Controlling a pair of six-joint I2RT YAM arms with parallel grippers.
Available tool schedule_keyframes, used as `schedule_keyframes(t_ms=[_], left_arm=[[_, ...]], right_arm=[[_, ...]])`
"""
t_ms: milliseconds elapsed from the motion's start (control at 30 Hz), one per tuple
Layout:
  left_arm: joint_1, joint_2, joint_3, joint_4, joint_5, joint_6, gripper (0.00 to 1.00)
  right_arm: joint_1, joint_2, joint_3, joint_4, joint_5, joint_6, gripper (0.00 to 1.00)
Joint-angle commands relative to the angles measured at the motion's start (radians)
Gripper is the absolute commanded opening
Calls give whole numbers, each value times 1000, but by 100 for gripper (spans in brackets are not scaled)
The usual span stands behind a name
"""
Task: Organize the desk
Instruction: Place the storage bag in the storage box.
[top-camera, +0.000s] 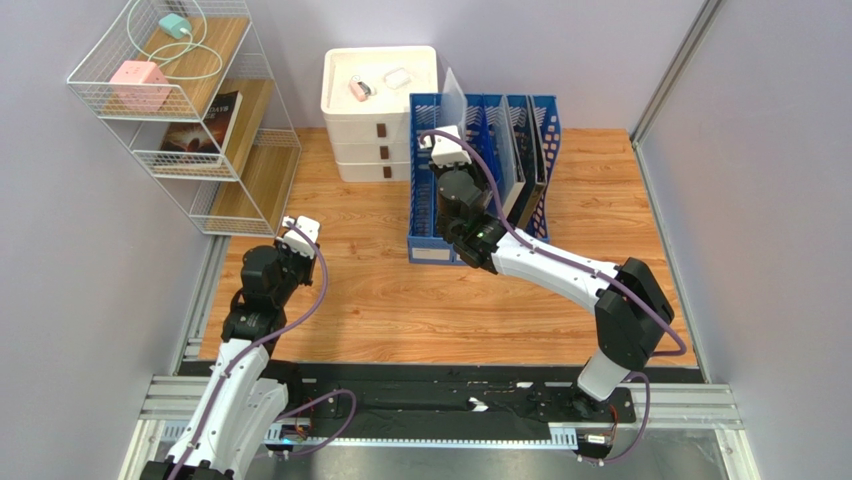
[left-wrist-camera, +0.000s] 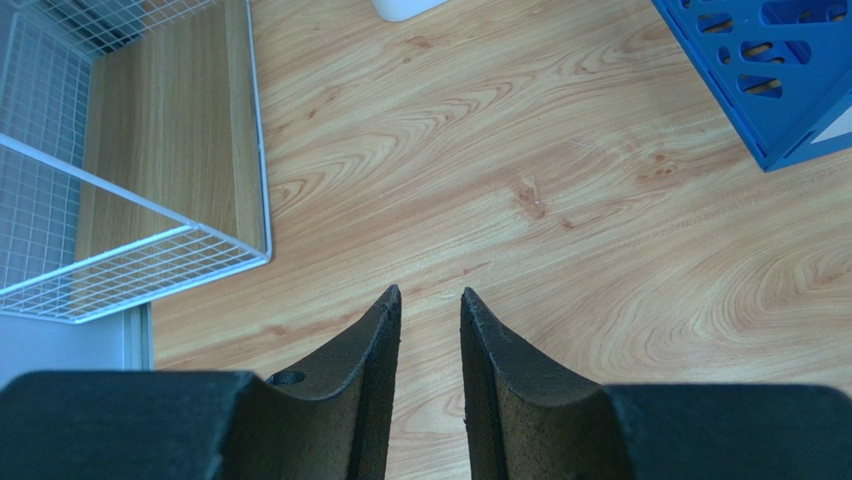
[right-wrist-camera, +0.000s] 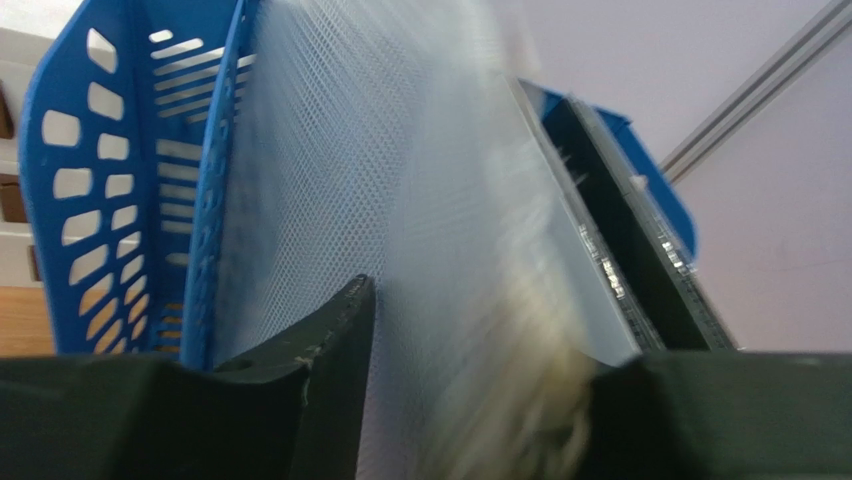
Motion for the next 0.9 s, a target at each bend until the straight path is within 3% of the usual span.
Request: schedule_keyframes(t_ms=[0, 67, 100, 267, 333, 500, 533, 633, 767, 867], left_arm=[[7, -15, 19, 22, 15, 7, 35], [7, -13, 19, 21, 18, 5, 35], [7, -15, 19, 21, 18, 7, 35], [7, -6, 20, 22, 18, 5, 36], [7, -3, 20, 29, 14, 2, 36], [7, -15, 11, 33, 29, -4, 36], [7, -18, 9, 35, 35, -5, 36], [7, -24, 2, 47, 40, -7, 36], [7, -7, 2, 53, 47, -8, 36], [7, 3, 0, 56, 64, -8, 36]], right_arm=[[-1, -36, 43, -183, 22, 215, 74], [10, -54, 37, -197, 32, 235, 95], [18, -88, 34, -198, 42, 245, 100], [114, -279, -15, -244, 51, 311, 100], [163, -403, -24, -327, -10, 420, 100], [301, -585, -93, -612, 54, 618, 100], [340, -615, -101, -678, 69, 725, 100], [433, -652, -177, -880, 225, 845, 100], [493, -682, -263, -1301, 341, 1370, 100], [518, -686, -343, -1448, 390, 1628, 100]])
